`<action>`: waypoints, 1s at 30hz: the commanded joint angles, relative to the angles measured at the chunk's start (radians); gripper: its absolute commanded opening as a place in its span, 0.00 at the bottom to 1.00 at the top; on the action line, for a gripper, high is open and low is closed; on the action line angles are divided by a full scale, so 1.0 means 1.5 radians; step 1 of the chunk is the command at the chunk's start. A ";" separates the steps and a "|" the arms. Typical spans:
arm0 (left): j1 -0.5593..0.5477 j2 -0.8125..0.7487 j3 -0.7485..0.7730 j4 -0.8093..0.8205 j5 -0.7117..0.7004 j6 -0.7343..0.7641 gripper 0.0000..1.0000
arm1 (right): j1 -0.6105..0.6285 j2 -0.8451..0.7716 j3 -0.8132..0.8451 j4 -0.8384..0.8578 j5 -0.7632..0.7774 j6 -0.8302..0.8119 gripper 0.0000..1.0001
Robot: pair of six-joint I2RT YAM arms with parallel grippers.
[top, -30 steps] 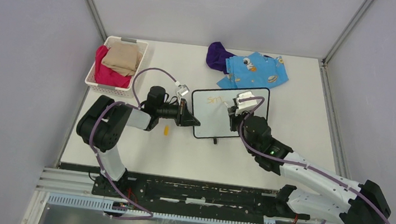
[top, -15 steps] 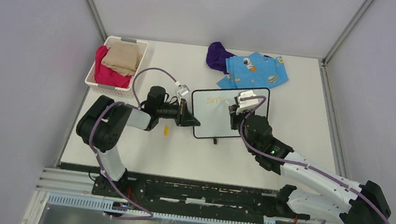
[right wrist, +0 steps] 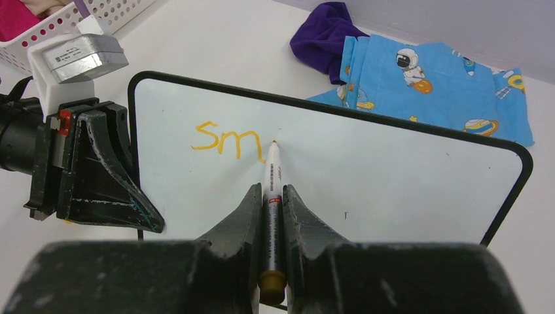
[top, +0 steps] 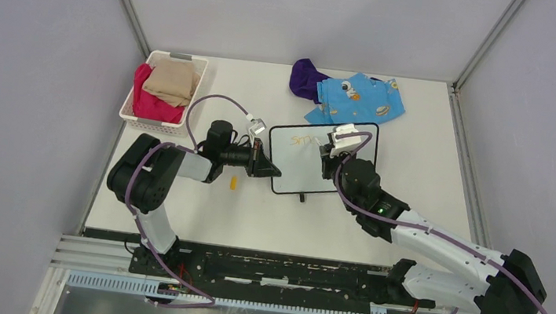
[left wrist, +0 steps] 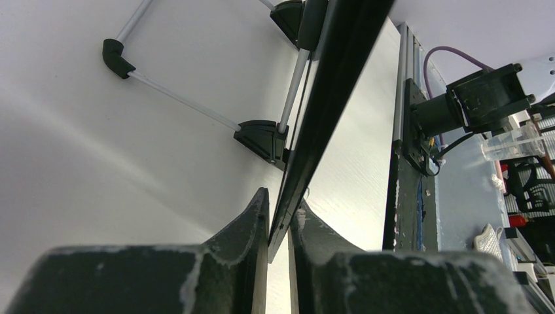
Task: Write a sentence on the whiteboard
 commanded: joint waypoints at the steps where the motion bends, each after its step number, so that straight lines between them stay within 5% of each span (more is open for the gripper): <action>1: -0.003 -0.005 0.008 -0.031 -0.029 0.028 0.02 | -0.008 0.001 0.012 0.028 0.002 -0.004 0.00; 30: -0.004 -0.004 0.010 -0.039 -0.031 0.032 0.02 | -0.012 -0.058 0.011 0.015 0.007 -0.006 0.00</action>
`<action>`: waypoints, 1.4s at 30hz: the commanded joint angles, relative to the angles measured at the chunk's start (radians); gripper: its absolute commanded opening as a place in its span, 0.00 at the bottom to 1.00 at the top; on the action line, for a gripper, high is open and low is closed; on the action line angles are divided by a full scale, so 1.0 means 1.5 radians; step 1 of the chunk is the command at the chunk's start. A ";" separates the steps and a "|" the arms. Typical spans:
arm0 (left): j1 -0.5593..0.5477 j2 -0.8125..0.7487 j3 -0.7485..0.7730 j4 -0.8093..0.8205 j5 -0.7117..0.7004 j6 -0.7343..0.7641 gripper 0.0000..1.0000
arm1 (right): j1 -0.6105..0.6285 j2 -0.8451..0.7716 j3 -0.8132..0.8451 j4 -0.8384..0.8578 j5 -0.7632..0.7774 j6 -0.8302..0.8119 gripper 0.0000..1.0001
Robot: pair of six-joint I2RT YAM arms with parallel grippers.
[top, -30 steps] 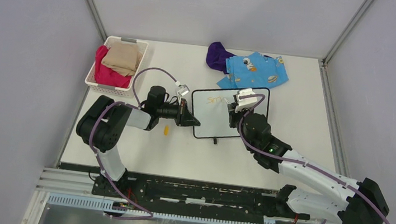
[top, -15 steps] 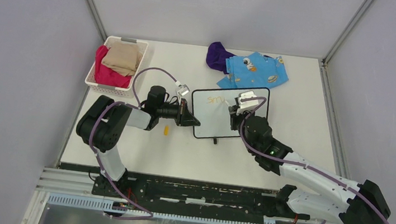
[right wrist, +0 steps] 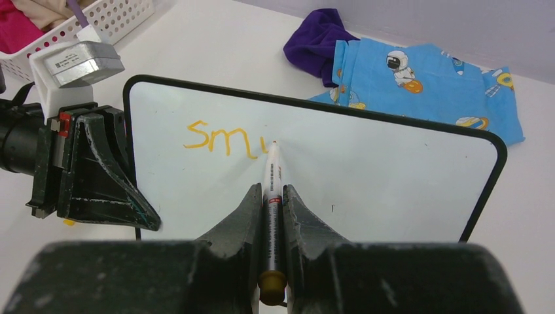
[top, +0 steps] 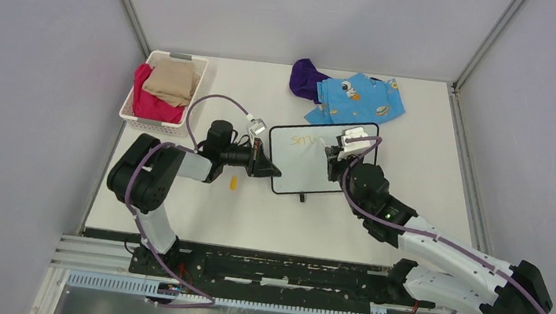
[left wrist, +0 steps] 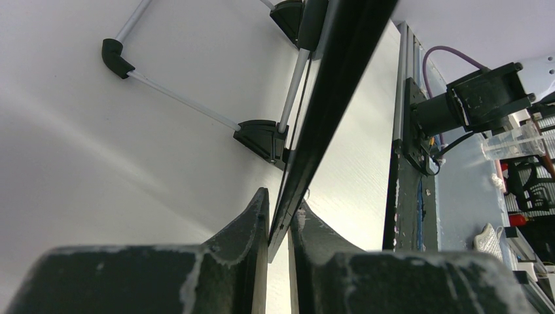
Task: Write a sentence on the whiteboard
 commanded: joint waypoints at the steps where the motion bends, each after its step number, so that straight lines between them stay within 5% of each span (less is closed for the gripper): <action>1: -0.002 -0.005 0.008 -0.035 -0.031 0.030 0.02 | -0.005 -0.001 0.046 0.015 0.011 -0.013 0.00; 16: -0.003 -0.005 0.009 -0.037 -0.030 0.030 0.02 | -0.018 0.042 0.073 0.036 0.014 -0.017 0.00; 42: -0.007 -0.004 0.012 -0.048 -0.034 0.039 0.02 | -0.024 -0.003 -0.032 0.009 0.001 0.018 0.00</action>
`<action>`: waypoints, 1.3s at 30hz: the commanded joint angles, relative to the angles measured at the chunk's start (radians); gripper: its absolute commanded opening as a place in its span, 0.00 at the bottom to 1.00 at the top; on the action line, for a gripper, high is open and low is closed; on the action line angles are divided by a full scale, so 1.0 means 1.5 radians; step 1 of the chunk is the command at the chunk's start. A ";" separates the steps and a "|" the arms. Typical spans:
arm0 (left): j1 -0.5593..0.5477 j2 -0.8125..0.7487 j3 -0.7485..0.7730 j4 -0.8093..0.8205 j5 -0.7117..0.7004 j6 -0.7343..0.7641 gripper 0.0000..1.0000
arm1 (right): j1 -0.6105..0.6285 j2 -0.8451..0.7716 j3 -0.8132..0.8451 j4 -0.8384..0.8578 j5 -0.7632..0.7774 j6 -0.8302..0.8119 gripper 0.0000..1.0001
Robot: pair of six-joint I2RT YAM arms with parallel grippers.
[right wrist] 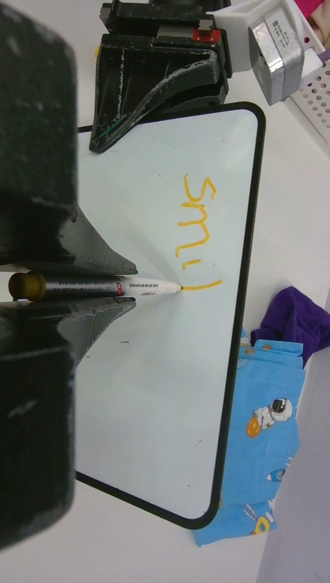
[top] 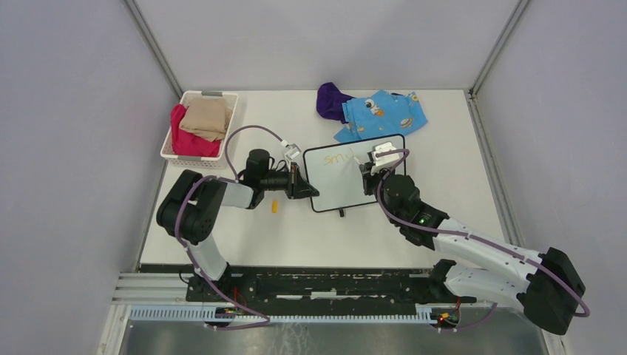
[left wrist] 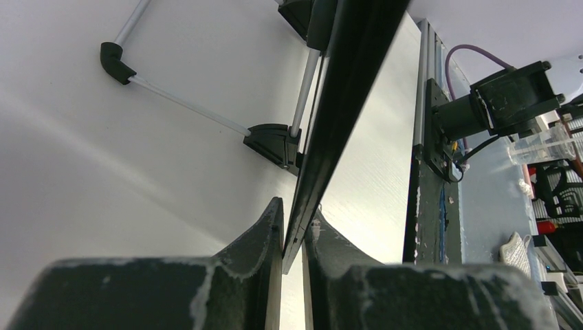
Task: Write a sentence on the whiteboard
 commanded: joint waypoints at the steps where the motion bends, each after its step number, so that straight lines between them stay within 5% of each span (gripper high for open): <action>1: -0.003 -0.004 0.009 -0.045 -0.032 0.030 0.02 | -0.004 -0.016 -0.022 -0.005 -0.001 0.018 0.00; 39: -0.006 -0.004 0.012 -0.057 -0.034 0.040 0.02 | -0.016 -0.015 0.020 0.012 0.019 -0.012 0.00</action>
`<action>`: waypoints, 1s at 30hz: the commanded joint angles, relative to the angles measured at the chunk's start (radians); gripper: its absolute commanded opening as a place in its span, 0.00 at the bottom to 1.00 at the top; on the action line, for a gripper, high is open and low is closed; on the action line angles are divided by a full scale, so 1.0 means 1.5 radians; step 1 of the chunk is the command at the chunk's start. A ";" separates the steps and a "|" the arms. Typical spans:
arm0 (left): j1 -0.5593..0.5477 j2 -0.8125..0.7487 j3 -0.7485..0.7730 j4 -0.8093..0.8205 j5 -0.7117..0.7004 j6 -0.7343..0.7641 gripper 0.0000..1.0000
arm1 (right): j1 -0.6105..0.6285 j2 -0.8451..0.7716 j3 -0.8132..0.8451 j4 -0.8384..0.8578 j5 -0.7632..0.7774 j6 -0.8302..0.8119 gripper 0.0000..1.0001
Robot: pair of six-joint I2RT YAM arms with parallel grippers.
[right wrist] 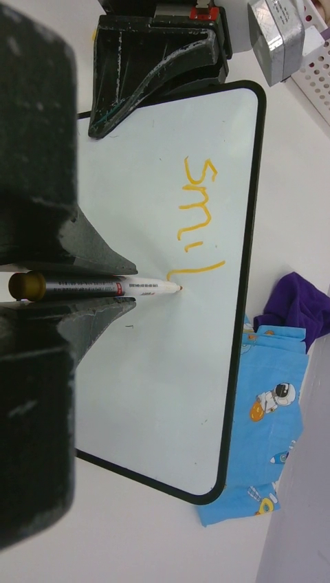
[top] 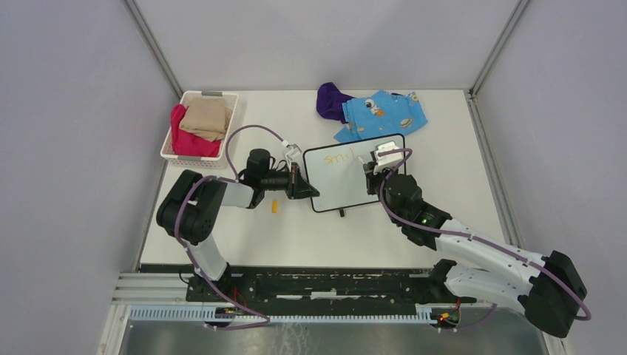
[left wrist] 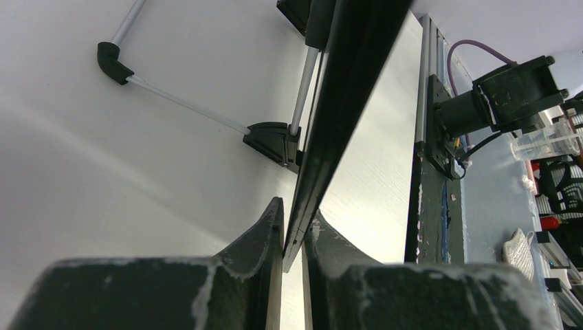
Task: Write a sentence on the whiteboard
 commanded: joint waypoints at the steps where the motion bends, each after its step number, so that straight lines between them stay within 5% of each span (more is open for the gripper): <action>1: -0.002 -0.003 0.008 -0.042 -0.034 0.025 0.02 | -0.011 0.002 0.023 0.036 0.009 -0.008 0.00; 30: -0.004 -0.003 0.008 -0.047 -0.035 0.028 0.02 | -0.023 0.020 0.042 0.036 -0.028 -0.009 0.00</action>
